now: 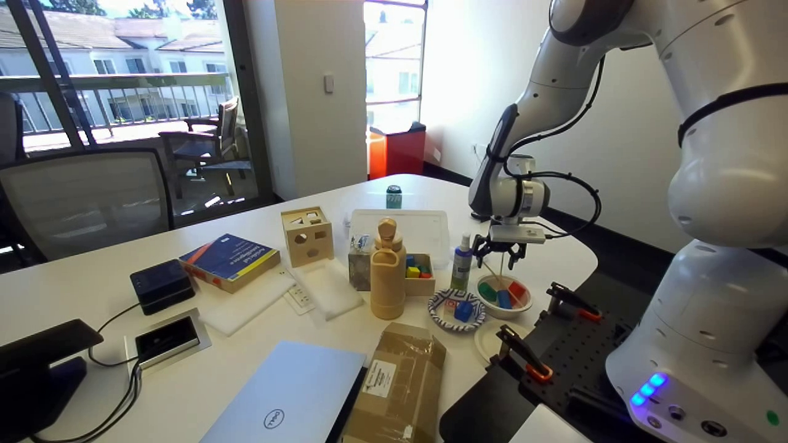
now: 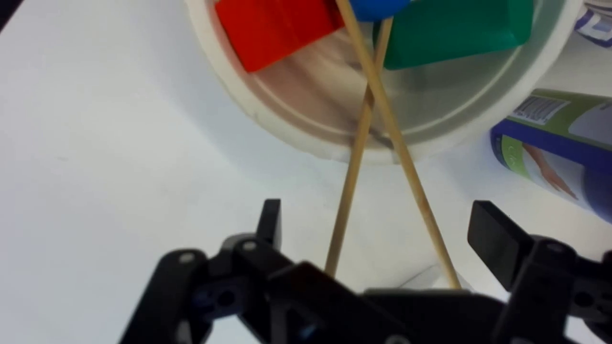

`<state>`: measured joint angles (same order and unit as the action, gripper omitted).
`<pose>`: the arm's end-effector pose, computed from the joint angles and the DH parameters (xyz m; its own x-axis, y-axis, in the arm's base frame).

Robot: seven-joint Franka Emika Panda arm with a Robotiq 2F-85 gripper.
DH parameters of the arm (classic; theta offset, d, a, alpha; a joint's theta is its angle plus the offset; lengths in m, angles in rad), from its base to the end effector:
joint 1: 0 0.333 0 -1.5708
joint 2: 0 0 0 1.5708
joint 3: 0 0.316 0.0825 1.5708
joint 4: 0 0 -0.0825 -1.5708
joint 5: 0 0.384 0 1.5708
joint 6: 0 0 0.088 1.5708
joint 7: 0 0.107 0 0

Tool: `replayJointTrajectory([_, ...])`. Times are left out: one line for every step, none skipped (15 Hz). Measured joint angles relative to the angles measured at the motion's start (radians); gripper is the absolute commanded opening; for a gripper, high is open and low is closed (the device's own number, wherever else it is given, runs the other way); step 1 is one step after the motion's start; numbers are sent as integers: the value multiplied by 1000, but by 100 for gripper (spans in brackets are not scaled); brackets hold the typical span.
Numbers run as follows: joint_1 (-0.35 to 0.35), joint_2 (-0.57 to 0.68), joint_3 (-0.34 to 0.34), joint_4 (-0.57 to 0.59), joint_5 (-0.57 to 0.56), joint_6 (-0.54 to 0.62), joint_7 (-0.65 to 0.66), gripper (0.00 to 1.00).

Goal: Pick up the sticks and mix the objects in the box

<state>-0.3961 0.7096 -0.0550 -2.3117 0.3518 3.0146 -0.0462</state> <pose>0.4190 -0.2358 0.0410 0.7380 -0.6749 -0.0007 -0.6748 -0.7379 -0.0080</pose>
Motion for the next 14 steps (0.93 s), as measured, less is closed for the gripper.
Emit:
replayJointTrajectory([0,4,0,1,-1,1,0,75])
replayJointTrajectory([0,7,0,1,-2,2,0,74])
replayJointTrajectory([0,9,0,2,-3,3,1,68])
replayJointTrajectory([0,9,0,2,-6,3,1,58])
replayJointTrajectory([0,9,0,2,-10,4,4,51])
replayJointTrajectory([0,9,0,2,-17,4,11,42])
replayJointTrajectory([0,9,0,3,-22,5,15,35])
replayJointTrajectory([0,9,-1,3,-25,5,15,27])
replayJointTrajectory([1,9,-1,3,-27,6,15,20])
replayJointTrajectory([1,9,-2,3,-28,7,16,14])
replayJointTrajectory([2,9,-3,3,-30,9,16,5])
replayJointTrajectory([3,9,-5,3,-31,10,16,1])
replayJointTrajectory([4,9,-7,3,-31,12,16,0])
replayJointTrajectory([6,9,-10,3,-32,14,16,0])
